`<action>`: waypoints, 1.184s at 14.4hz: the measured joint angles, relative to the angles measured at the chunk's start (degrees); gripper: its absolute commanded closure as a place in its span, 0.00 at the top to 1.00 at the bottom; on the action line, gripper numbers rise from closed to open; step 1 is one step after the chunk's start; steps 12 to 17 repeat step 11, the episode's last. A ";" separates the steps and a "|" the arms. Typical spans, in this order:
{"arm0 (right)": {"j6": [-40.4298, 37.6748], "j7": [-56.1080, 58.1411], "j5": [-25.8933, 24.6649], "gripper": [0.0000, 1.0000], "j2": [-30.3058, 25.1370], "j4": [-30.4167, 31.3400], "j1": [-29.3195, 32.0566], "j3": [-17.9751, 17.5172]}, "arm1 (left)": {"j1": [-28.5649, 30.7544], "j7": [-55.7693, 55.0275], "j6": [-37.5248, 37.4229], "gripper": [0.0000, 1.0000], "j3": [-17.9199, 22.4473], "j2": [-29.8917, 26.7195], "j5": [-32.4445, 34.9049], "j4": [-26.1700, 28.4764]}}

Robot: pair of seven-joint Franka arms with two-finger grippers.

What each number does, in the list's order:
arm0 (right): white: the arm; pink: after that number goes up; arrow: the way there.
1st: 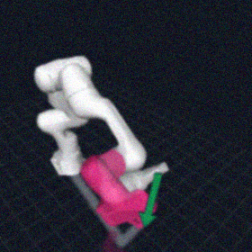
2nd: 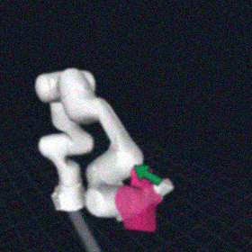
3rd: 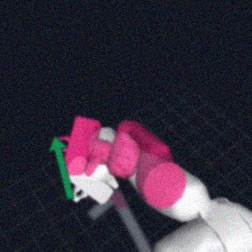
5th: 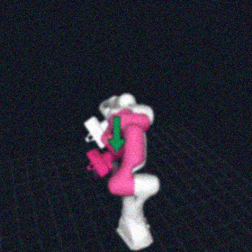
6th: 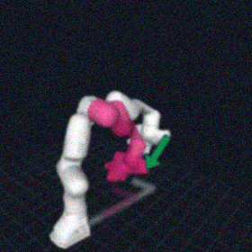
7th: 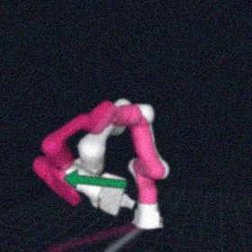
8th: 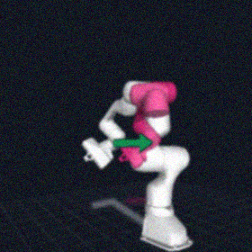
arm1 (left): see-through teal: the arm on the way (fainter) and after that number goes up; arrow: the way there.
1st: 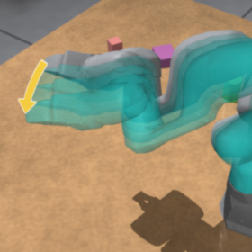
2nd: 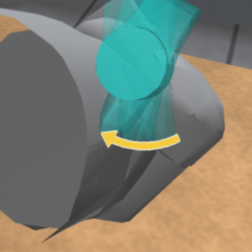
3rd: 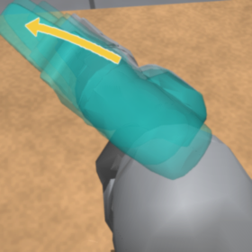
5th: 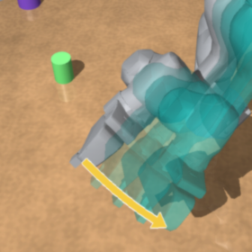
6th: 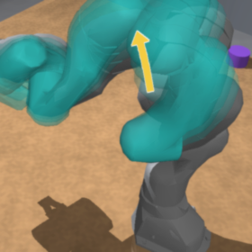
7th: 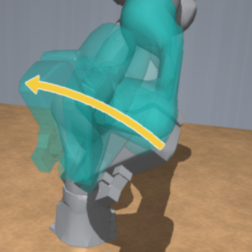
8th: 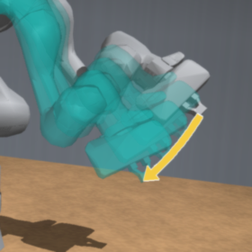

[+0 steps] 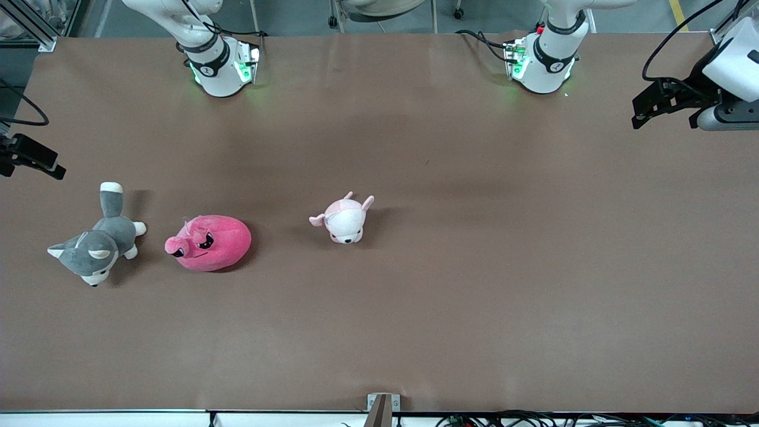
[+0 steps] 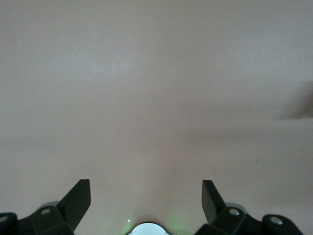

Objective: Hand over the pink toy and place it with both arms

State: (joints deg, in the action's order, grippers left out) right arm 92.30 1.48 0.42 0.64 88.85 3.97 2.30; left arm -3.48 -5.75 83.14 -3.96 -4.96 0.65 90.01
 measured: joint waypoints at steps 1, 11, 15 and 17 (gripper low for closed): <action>0.20 0.02 -0.95 1.00 -0.42 0.59 -0.19 -0.06 | -0.04 0.00 0.05 1.00 -0.01 0.00 0.00 0.00; 1.43 0.02 -1.85 1.00 -2.42 4.57 -0.82 -0.08 | -0.13 0.00 0.16 1.00 -0.51 0.01 0.00 0.00; 1.43 0.02 -1.85 1.00 -2.42 4.57 -0.82 -0.08 | -0.13 0.00 0.16 1.00 -0.51 0.01 0.00 0.00; 1.43 0.02 -1.85 1.00 -2.42 4.57 -0.82 -0.08 | -0.13 0.00 0.16 1.00 -0.51 0.01 0.00 0.00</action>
